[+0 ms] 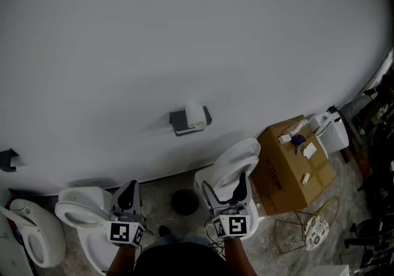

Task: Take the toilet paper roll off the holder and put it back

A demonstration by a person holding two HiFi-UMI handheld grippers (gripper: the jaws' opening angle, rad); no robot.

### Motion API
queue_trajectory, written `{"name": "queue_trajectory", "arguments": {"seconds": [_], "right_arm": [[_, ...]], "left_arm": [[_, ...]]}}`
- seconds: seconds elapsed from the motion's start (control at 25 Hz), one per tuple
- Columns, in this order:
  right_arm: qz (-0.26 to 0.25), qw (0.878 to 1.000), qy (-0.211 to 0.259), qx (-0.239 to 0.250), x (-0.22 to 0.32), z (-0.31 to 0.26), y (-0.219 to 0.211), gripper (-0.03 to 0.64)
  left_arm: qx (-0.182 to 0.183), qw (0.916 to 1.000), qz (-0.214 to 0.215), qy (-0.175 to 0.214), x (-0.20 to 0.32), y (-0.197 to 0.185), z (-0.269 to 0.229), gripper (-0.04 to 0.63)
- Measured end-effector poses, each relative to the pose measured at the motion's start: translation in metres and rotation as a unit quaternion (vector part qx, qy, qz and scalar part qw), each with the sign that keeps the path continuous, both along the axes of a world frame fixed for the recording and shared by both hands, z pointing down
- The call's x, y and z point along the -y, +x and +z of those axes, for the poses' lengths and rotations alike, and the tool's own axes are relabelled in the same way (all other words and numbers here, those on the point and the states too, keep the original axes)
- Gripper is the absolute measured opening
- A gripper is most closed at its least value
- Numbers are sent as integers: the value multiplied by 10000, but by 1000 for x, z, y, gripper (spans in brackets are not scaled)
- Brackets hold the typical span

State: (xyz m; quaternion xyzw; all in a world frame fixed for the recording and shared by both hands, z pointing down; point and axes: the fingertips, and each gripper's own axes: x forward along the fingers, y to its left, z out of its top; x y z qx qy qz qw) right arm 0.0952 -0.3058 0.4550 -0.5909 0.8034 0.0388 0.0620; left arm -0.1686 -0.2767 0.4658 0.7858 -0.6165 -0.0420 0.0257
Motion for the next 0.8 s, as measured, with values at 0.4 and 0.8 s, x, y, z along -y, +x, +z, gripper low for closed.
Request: {"name": "queue_trajectory", "arguments": {"seconds": [0.4,0.8], "right_arm": [[-409,9991,-95,3,53,8,-14,531],[-716,9970,-270,-81,99,33,-20,531]], "left_arm": [[63,9989,-469,-67,15,-14,0,3],[125,9969,-755,-165,24,-10,6,3]]}}
